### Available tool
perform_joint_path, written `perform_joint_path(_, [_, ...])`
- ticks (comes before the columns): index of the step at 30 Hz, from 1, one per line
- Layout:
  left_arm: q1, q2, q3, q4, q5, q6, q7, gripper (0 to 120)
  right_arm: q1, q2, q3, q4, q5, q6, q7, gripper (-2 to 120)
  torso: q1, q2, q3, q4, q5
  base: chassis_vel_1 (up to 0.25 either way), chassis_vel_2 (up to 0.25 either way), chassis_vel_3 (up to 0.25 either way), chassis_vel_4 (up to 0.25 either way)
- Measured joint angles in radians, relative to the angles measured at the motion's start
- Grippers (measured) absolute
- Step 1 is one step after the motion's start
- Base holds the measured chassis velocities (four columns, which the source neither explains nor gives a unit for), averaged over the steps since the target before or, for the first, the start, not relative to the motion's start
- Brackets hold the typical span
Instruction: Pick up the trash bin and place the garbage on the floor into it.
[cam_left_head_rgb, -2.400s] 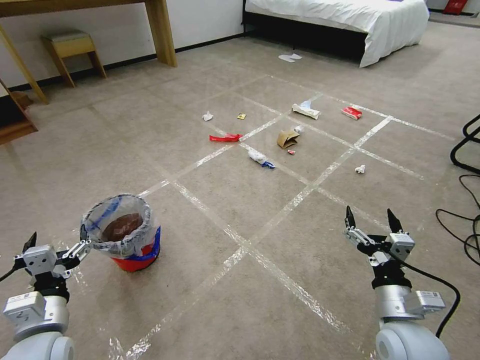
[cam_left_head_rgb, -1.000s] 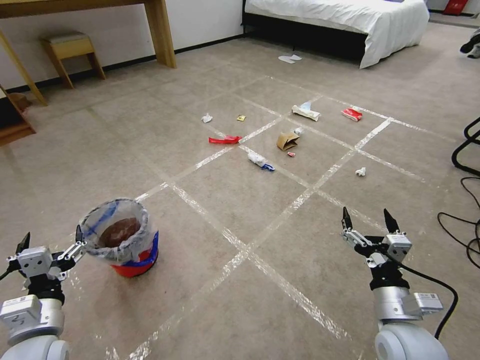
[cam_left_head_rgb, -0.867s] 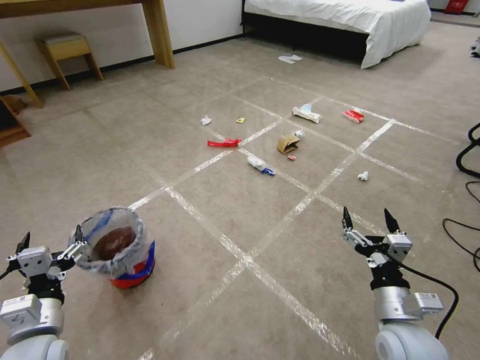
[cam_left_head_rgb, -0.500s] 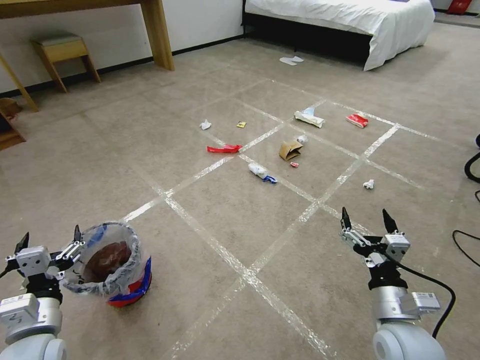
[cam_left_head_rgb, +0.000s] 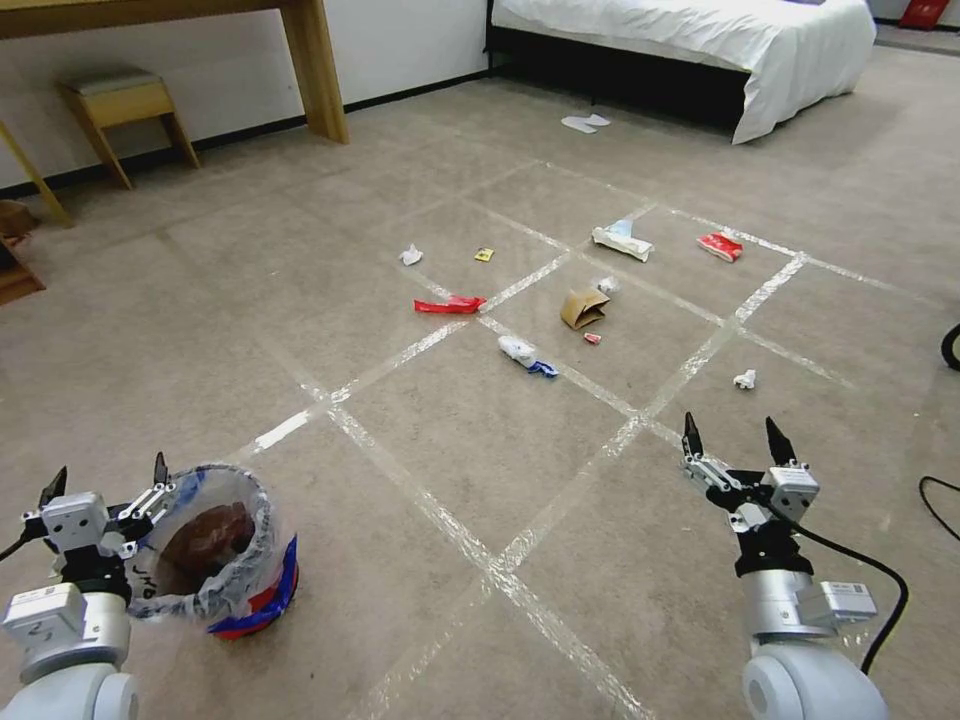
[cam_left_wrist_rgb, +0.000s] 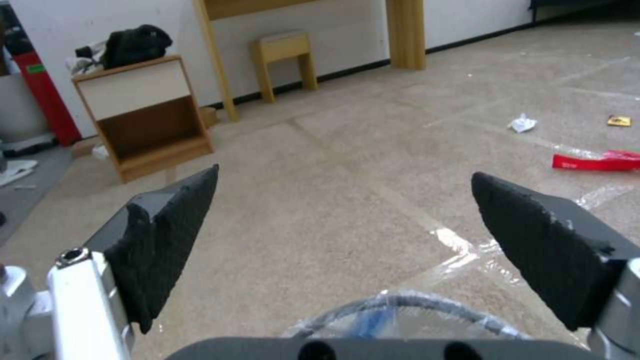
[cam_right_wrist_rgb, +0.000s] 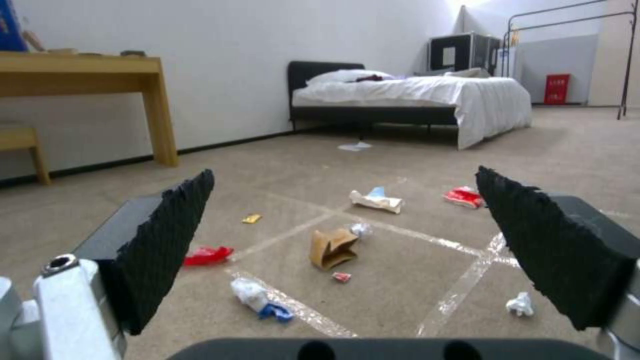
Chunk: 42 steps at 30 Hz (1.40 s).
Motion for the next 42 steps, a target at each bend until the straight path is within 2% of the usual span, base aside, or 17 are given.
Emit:
perform_joint_path(9, [-0.001, 0.006, -0.006, 0.002, -0.004, 0.015, -0.006, 100, 0.006, 0.001, -0.003, -0.002, 0.0, -0.004, 0.0, 100, 0.0, 0.0, 0.0, 0.0, -0.0001, 0.0, 0.0, 0.0, 0.0])
perform_joint_path(20, [0.043, 0.057, -0.043, -0.055, -0.052, 0.128, -0.03, 100, 0.001, -0.013, 0.008, 0.007, 0.015, -0.005, 0.009, 100, 0.0, 0.0, 0.0, 0.0, -0.0001, 0.0, 0.0, 0.0, 0.0])
perform_joint_path(22, [0.068, 0.085, -0.054, -0.091, -0.112, 0.192, -0.042, 100, 0.003, -0.021, 0.013, 0.011, 0.028, -0.009, 0.015, 100, 0.0, 0.0, 0.0, 0.0, -0.0001, 0.0, 0.0, 0.0, 0.0])
perform_joint_path(23, [0.068, 0.085, -0.054, -0.091, -0.112, 0.192, -0.042, 100, 0.003, -0.021, 0.013, 0.011, 0.028, -0.009, 0.015, 100, 0.0, 0.0, 0.0, 0.0, -0.0001, 0.0, 0.0, 0.0, 0.0])
perform_joint_path(25, [0.092, 0.118, -0.066, -0.113, -0.18, 0.259, -0.055, 100, 0.006, -0.03, 0.015, 0.008, 0.042, -0.01, 0.017, 100, 0.0, 0.0, 0.0, 0.0, -0.0001, 0.0, 0.0, 0.0, 0.0])
perform_joint_path(29, [0.105, 0.152, -0.081, -0.112, -0.214, 0.303, -0.066, 100, 0.008, -0.037, 0.015, -0.002, 0.054, -0.011, 0.018, 100, 0.0, 0.0, 0.0, 0.0001, 0.0, 0.0, 0.0, 0.0, 0.0])
perform_joint_path(30, [0.109, 0.168, -0.088, -0.105, -0.235, 0.33, -0.074, 100, 0.012, -0.039, 0.014, -0.007, 0.059, -0.013, 0.019, 100, 0.0, 0.0, 0.0, 0.0, 0.0, 0.0, 0.0, 0.0, 0.0])
perform_joint_path(31, [0.115, 0.197, -0.095, -0.092, -0.29, 0.384, -0.092, 100, 0.02, -0.042, 0.013, -0.015, 0.063, -0.015, 0.02, 100, 0.0, 0.0, 0.0, 0.0, -0.0001, 0.0, 0.0, 0.0, 0.0])
perform_joint_path(32, [0.115, 0.197, -0.095, -0.092, -0.29, 0.384, -0.092, 100, 0.02, -0.042, 0.013, -0.015, 0.063, -0.015, 0.02, 100, 0.0, 0.0, 0.0, 0.0, -0.0001, 0.0, 0.0, 0.0, 0.0])
perform_joint_path(34, [0.133, 0.24, -0.106, -0.076, -0.372, 0.473, -0.146, 100, 0.029, -0.047, 0.013, -0.016, 0.077, -0.024, 0.024, 100, 0.0, 0.0, 0.0, 0.0, -0.0003, 0.0, 0.0, 0.0, 0.0])
perform_joint_path(35, [0.133, 0.24, -0.106, -0.076, -0.372, 0.473, -0.146, 100, 0.029, -0.047, 0.013, -0.016, 0.077, -0.024, 0.024, 100, 0.0, 0.0, 0.0, 0.0, -0.0003, 0.0, 0.0, 0.0, 0.0])
perform_joint_path(37, [0.147, 0.268, -0.118, -0.077, -0.434, 0.542, -0.195, 100, 0.031, -0.051, 0.013, -0.016, 0.081, -0.028, 0.025, 100, 0.0, 0.0, 0.0, 0.0001, -0.0002, 0.0, 0.0, 0.0, 0.0])
perform_joint_path(38, [0.147, 0.268, -0.118, -0.077, -0.434, 0.542, -0.195, 100, 0.031, -0.051, 0.013, -0.016, 0.081, -0.028, 0.025, 100, 0.0, 0.0, 0.0, 0.0001, -0.0002, 0.0, 0.0, 0.0, 0.0])
perform_joint_path(39, [0.161, 0.288, -0.124, -0.095, -0.504, 0.597, -0.242, 100, 0.031, -0.053, 0.013, -0.016, 0.084, -0.029, 0.026, 100, 0.0, 0.0, 0.0, 0.0, -0.0002, 0.0, 0.0, 0.0, 0.0])
perform_joint_path(40, [0.161, 0.288, -0.124, -0.095, -0.504, 0.597, -0.242, 100, 0.031, -0.053, 0.013, -0.016, 0.084, -0.029, 0.026, 100, 0.0, 0.0, 0.0, 0.0, -0.0002, 0.0, 0.0, 0.0, 0.0])
perform_joint_path(41, [0.177, 0.304, -0.131, -0.121, -0.577, 0.635, -0.285, 100, 0.031, -0.054, 0.013, -0.018, 0.085, -0.029, 0.026, 100, 0.0, 0.0, 0.0, 0.0001, -0.0002, 0.0, 0.0, 0.0, 0.0])
perform_joint_path(42, [0.193, 0.316, -0.134, -0.142, -0.619, 0.646, -0.311, 100, 0.03, -0.053, 0.011, -0.018, 0.085, -0.029, 0.026, 100, 0.0, 0.0, 0.0, -0.0001, 0.0002, 0.0, 0.0, 0.0, 0.0])
